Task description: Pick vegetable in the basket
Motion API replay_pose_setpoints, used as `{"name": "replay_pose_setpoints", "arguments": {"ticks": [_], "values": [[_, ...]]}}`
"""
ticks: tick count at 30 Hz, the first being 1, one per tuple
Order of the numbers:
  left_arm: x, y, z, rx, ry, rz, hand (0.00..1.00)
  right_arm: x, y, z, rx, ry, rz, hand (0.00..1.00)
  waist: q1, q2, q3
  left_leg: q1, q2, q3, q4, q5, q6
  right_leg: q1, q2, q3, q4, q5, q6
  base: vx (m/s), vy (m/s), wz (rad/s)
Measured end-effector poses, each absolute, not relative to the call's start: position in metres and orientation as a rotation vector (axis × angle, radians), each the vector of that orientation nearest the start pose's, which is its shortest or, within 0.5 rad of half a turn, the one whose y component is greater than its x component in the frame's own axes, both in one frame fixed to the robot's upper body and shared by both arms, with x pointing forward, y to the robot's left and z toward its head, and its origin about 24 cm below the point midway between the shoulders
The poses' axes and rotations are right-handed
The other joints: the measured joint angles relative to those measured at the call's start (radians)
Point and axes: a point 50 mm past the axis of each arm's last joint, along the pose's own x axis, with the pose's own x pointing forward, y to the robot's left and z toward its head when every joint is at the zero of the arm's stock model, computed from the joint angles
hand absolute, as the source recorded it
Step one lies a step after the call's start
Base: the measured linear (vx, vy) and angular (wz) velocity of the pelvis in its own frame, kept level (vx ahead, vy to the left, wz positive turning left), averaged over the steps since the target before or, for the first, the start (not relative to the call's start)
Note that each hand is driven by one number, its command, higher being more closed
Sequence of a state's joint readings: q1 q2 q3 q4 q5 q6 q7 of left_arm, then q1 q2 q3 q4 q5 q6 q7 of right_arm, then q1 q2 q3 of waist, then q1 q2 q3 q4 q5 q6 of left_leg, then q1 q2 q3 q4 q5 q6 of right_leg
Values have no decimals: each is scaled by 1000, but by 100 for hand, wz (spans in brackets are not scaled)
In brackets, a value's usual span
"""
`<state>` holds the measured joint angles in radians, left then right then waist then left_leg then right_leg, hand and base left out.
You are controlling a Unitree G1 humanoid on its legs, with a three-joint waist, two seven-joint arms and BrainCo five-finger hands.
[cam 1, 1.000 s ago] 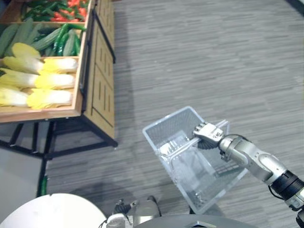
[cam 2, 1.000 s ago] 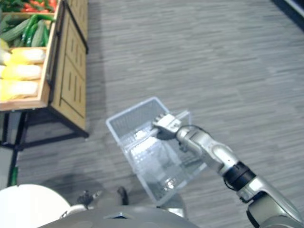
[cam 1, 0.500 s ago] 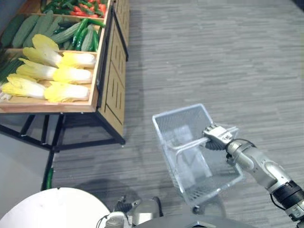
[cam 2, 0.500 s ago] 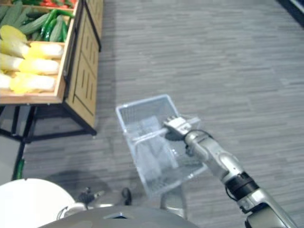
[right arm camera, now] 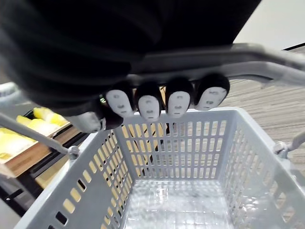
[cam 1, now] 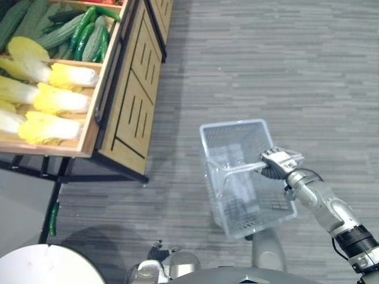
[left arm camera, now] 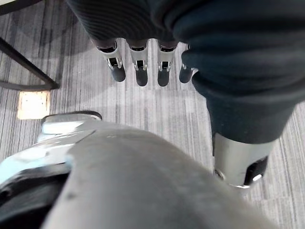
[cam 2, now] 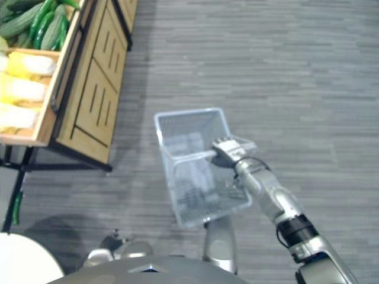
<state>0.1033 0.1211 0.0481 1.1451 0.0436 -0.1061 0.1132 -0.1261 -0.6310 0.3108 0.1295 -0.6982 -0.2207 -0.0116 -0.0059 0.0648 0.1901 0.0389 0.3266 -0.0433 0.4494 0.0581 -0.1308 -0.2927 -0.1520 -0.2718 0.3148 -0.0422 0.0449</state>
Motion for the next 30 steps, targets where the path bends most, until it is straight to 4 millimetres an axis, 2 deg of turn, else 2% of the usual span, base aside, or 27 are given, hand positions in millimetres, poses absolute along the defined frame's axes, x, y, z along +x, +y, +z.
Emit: {"name": "replay_pose_setpoints", "arguments": {"ticks": [1, 2, 3, 4, 5, 6, 8, 9, 11, 12, 13, 14, 15, 16, 17, 18, 21, 22, 23, 24, 25, 26, 27, 28, 30], "values": [[74, 210, -164, 173, 1125, 206, 0, 261, -195, 49, -1325, -171, 419, 100, 4, -11, 7, -48, 12, 3, 100, 83, 12, 50, 2, -16, -19, -24, -8, 552, -390, 65], [80, 212, -162, 168, 1095, 214, 0, 259, -203, 49, -1334, -149, 406, 100, 24, -15, 10, -137, 28, 41, 313, 45, 28, 137, 7, -44, -56, -51, -24, 436, -296, 41], [81, 212, -161, 169, 1091, 214, 0, 259, -205, 49, -1334, -145, 402, 100, 27, -15, 10, -153, 29, 57, 350, 30, 34, 157, 8, -50, -67, -53, -26, 415, -250, 40], [84, 212, -160, 170, 1078, 215, 0, 257, -210, 49, -1341, -130, 388, 100, 32, -17, 11, -206, 32, 132, 447, -31, 61, 236, 12, -77, -110, -65, -28, 423, -207, 60], [86, 212, -159, 172, 1065, 214, 0, 255, -217, 48, -1336, -109, 361, 100, 35, -21, 12, -270, 10, 216, 483, -99, 80, 320, 12, -118, -163, -76, -21, 488, -194, 69], [88, 212, -158, 173, 1059, 213, 0, 254, -220, 48, -1334, -101, 351, 100, 38, -22, 12, -298, 2, 256, 478, -118, 86, 345, 13, -134, -181, -79, -18, 447, -124, 75], [90, 212, -158, 176, 1050, 211, 0, 252, -224, 48, -1334, -87, 333, 100, 41, -23, 12, -371, -32, 397, 397, -153, 89, 398, 15, -177, -232, -82, -12, 294, -41, 50], [89, 211, -158, 175, 1053, 210, 0, 251, -225, 47, -1335, -82, 333, 100, 45, -24, 12, -387, -63, 468, 299, -159, 88, 413, 13, -194, -250, -83, -11, 253, 2, 33], [88, 210, -159, 176, 1064, 205, 0, 248, -226, 43, -1331, -67, 342, 100, 60, -24, 11, -384, -154, 563, -26, -138, 103, 457, 15, -218, -276, -106, 26, 368, 41, 21], [87, 209, -160, 177, 1069, 202, 0, 247, -226, 42, -1329, -63, 346, 100, 64, -23, 10, -378, -174, 564, -108, -114, 108, 470, 16, -221, -281, -115, 39, 425, 97, 4], [83, 207, -161, 177, 1083, 195, 0, 246, -225, 41, -1329, -62, 351, 100, 74, -15, 5, -360, -190, 583, -262, -50, 109, 498, 25, -219, -291, -131, 63, 540, 168, -1], [78, 206, -163, 171, 1101, 196, 0, 246, -225, 40, -1325, -59, 351, 100, 80, -2, -6, -346, -195, 592, -326, 41, 183, 540, 42, -211, -305, -150, 89, 546, 164, 8], [78, 209, -162, 172, 1103, 205, 0, 245, -223, 37, -1312, -51, 353, 100, 79, -18, -13, -332, -217, 593, -325, 26, 240, 555, 35, -213, -311, -154, 93, 470, 138, 33], [77, 216, -161, 181, 1101, 222, 0, 244, -220, 30, -1304, -36, 375, 100, 81, -65, -28, -333, -257, 588, -318, -1, 250, 557, -1, -207, -307, -143, 92, 493, 129, 50], [77, 223, -160, 186, 1102, 250, 0, 243, -217, 27, -1297, -29, 389, 100, 91, -93, -37, -333, -276, 584, -287, -34, 277, 560, -29, -194, -279, -123, 107, 399, 111, 43], [76, 224, -160, 180, 1104, 258, 0, 242, -216, 26, -1293, -27, 395, 100, 97, -102, -41, -327, -283, 583, -275, -52, 283, 557, -43, -183, -248, -115, 116, 591, 207, 36], [68, 227, -161, 184, 1129, 290, 0, 243, -205, 20, -1257, -28, 406, 100, 108, -115, -49, -235, -311, 554, -278, -126, 273, 464, -117, -102, 114, -34, 142, 493, 222, 31], [65, 229, -161, 194, 1136, 289, 0, 243, -200, 17, -1234, -27, 408, 100, 105, -120, -51, -196, -318, 536, -299, -140, 261, 401, -138, -42, 282, 47, 161, 348, 129, 36], [63, 231, -160, 217, 1141, 279, 0, 242, -194, 13, -1210, -26, 418, 100, 98, -131, -53, -153, -333, 511, -320, -150, 247, 327, -149, 25, 462, 101, 177, 519, 138, 75], [60, 231, -161, 241, 1152, 256, 0, 237, -190, 5, -1188, -10, 441, 100, 84, -139, -57, -82, -354, 455, -352, -161, 244, 220, -137, 99, 704, 86, 163, 432, 82, 84], [61, 232, -160, 250, 1150, 248, 0, 234, -190, 2, -1182, 2, 445, 100, 83, -136, -56, -50, -357, 436, -363, -166, 243, 186, -126, 121, 757, 70, 137, 480, 57, 117], [63, 229, -160, 269, 1144, 225, 0, 229, -190, -2, -1174, 16, 448, 100, 71, -128, -54, -6, -364, 377, -381, -178, 244, 124, -105, 123, 796, 22, 76, 299, 3, 102], [64, 229, -160, 280, 1138, 215, 0, 229, -190, -2, -1175, 17, 446, 100, 63, -128, -54, 10, -367, 345, -387, -180, 246, 97, -104, 114, 787, -13, 54, 369, -32, 147], [69, 232, -159, 295, 1126, 214, 0, 229, -192, -2, -1187, 22, 443, 100, 40, -128, -54, 38, -375, 287, -400, -181, 245, 45, -107, 95, 728, -66, 28, 384, -82, 153], [79, 229, -158, 304, 1103, 194, 0, 226, -201, -3, -1186, 53, 409, 100, 27, -122, -50, 70, -372, 171, -396, -196, 232, -11, -104, 78, 510, -89, 5, 464, -169, 179]]}}
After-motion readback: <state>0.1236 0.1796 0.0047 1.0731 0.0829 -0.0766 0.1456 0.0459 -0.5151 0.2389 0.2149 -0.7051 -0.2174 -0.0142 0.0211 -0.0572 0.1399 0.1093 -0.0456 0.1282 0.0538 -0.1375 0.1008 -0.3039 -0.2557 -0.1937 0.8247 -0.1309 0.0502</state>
